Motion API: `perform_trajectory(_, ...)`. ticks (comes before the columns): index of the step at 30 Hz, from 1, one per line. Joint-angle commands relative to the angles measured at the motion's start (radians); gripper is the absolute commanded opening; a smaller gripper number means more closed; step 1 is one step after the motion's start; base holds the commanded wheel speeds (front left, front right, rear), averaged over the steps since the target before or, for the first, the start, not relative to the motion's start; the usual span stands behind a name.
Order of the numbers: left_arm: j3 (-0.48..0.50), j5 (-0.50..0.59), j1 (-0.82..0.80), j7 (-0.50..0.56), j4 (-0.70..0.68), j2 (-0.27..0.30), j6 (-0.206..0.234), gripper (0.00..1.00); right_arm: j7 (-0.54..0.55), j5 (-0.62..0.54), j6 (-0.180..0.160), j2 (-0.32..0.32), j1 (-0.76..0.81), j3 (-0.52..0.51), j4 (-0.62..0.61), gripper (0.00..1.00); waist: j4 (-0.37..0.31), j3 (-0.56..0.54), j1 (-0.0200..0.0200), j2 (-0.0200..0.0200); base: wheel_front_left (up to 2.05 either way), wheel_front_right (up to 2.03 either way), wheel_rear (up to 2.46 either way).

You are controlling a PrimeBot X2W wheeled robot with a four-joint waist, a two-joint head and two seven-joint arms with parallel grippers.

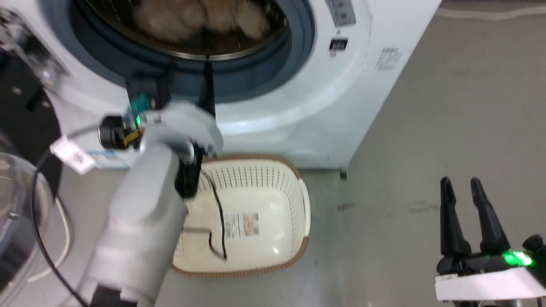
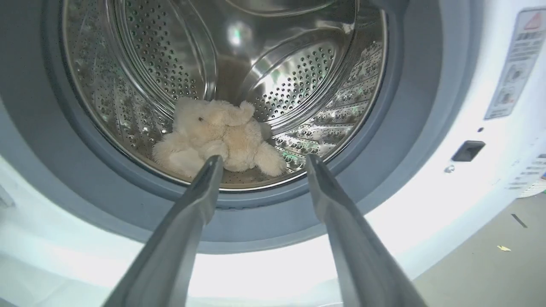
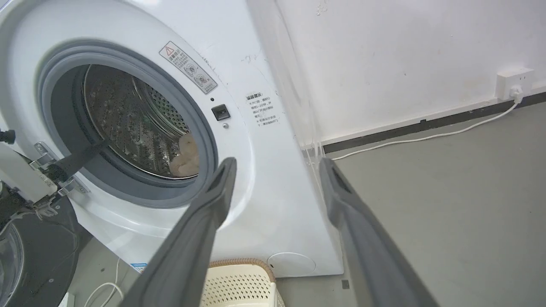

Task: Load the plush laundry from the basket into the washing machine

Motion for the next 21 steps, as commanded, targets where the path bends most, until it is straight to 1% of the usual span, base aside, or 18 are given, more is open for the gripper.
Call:
perform_trajectory(1, 0.002, -0.002, 0.031, -0.005, -0.016, 0.004, -0.002, 1.0, -0.004, -0.004, 0.001, -0.001, 0.015, 0.001, 0.006, 1.0, 0.01, -0.063, 0.0003, 0.0, 0.0, 0.0, 0.0)
perform_trajectory(9, 0.014, 0.041, 0.247, -0.005, -0.198, 0.037, 0.036, 1.0, -0.004, -0.008, 0.001, -0.001, 0.078, 0.003, 0.036, 1.0, 0.019, -0.186, 0.0003, 0.0, 0.0, 0.0, 0.0)
perform_trajectory(16, 0.048, 0.039, 0.426, -0.005, -0.357, 0.047, 0.067, 1.0, -0.004, -0.017, 0.001, -0.001, 0.124, -0.001, 0.05, 1.0, 0.021, -0.27, 0.0003, 0.0, 0.0, 0.0, 0.0)
perform_trajectory(21, 0.059, 0.016, 0.551, -0.005, -0.442, 0.064, 0.052, 1.0, -0.004, -0.027, 0.001, -0.001, 0.149, -0.001, 0.055, 1.0, 0.019, -0.311, 0.0003, 0.0, 0.0, 0.0, 0.0)
